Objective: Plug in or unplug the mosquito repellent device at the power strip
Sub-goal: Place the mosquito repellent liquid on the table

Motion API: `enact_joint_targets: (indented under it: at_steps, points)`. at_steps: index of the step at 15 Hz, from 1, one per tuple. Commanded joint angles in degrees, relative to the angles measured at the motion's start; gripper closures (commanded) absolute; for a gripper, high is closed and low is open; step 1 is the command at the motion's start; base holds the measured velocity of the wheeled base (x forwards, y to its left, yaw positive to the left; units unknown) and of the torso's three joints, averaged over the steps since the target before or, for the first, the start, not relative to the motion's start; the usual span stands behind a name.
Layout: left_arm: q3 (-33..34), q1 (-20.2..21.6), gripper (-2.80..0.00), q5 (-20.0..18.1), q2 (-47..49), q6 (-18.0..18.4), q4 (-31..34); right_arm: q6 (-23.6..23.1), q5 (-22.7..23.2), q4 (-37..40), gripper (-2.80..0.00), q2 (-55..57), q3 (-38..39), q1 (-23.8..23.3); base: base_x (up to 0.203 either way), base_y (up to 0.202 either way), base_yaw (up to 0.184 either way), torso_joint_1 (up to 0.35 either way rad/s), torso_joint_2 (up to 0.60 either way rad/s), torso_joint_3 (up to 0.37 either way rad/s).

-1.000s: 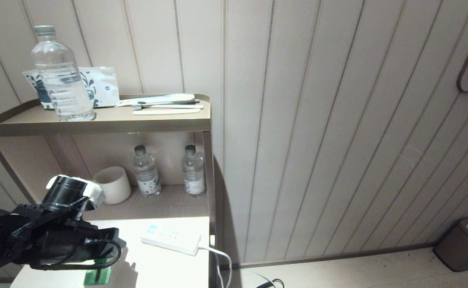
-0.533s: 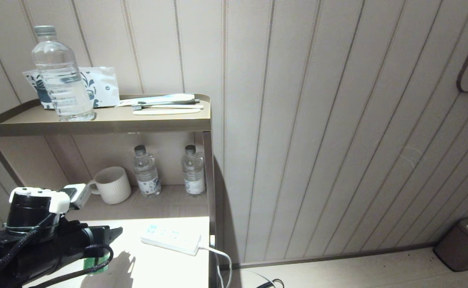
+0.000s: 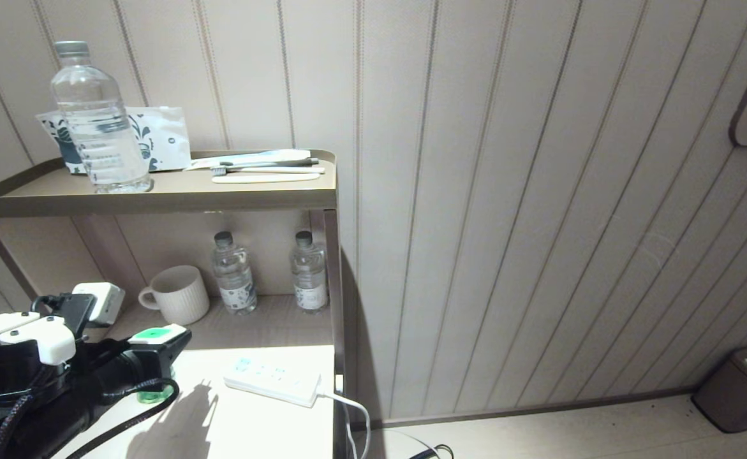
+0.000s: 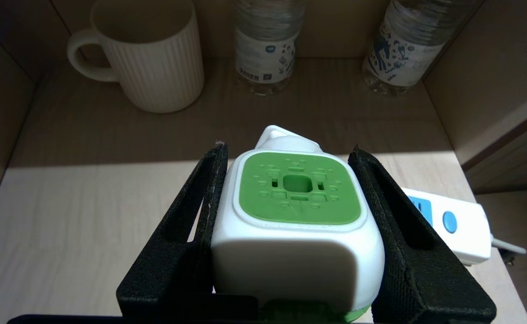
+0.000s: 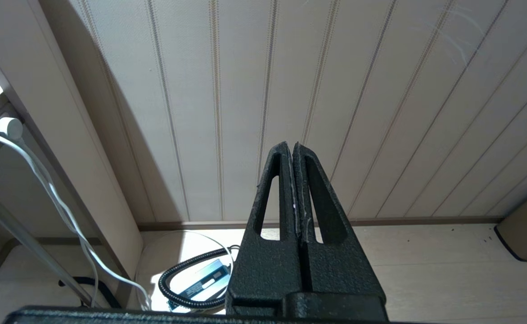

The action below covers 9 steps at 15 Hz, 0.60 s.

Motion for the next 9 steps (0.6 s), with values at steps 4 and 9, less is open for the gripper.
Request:
enact_joint_targets:
  at_steps: [4, 9]
  points:
    - [2.8, 0.2, 0.0, -0.4, 2.5, 0.2, -4.1, 0.0, 0.0, 0.0, 0.0, 0.1, 0.0, 0.0, 0.0, 0.0, 0.0, 0.0, 0.0, 0.0]
    - [3.9, 1.4, 0.0, -0.2, 8.9, 0.9, -13.6, 0.0, 0.0, 0.0, 0.0, 0.1, 0.0, 0.0, 0.0, 0.0, 0.0, 0.0, 0.0, 0.0]
